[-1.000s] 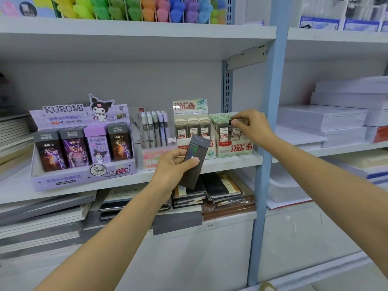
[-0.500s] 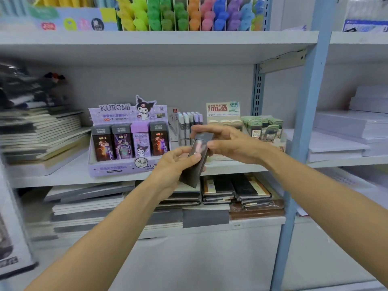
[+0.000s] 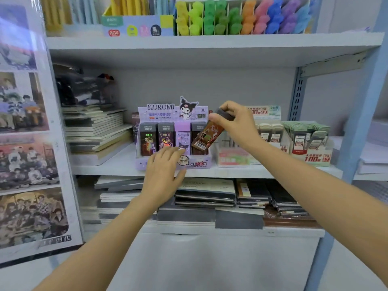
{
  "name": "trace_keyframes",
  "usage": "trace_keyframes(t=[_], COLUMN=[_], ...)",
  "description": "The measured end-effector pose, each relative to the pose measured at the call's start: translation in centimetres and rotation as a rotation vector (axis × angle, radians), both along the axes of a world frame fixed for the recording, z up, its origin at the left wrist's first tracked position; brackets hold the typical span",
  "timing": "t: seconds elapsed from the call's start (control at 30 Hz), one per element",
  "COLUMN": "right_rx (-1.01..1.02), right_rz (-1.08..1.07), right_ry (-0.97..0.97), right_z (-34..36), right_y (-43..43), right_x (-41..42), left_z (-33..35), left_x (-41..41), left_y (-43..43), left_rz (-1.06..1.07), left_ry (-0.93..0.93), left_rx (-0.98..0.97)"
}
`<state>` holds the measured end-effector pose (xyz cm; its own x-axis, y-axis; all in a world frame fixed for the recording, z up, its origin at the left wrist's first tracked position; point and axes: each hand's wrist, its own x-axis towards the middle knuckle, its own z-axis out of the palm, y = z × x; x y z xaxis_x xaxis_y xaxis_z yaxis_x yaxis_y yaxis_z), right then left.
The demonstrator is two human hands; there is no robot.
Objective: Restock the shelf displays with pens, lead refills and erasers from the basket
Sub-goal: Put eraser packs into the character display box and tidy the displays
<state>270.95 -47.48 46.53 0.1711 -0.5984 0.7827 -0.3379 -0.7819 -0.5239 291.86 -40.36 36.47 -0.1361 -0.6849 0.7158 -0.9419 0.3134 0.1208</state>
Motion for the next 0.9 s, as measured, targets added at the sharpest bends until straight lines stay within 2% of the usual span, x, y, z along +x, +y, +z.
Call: trace_keyframes(t=[0.13, 0.47, 0.9], right_rx=[-0.089, -0.122, -0.146], right_rz=[-0.101, -0.145, -0.234], right_ry=[0.091, 0.436, 0.485], right_z=[-0.2, -0.2, -2.0], right_y=[-0.4, -1.4, -2.2], right_x=[1.3, 2.5, 4.5], left_z=[-1.1, -1.9, -2.3], left_x=[0.8, 1.5, 1.4], left_y=[-0.8, -1.5, -2.2], left_rz=[0.101, 0.0, -0.024], left_ry=[-0.097, -0.072, -0.039], left_rx=[0.123, 0.043, 0.016])
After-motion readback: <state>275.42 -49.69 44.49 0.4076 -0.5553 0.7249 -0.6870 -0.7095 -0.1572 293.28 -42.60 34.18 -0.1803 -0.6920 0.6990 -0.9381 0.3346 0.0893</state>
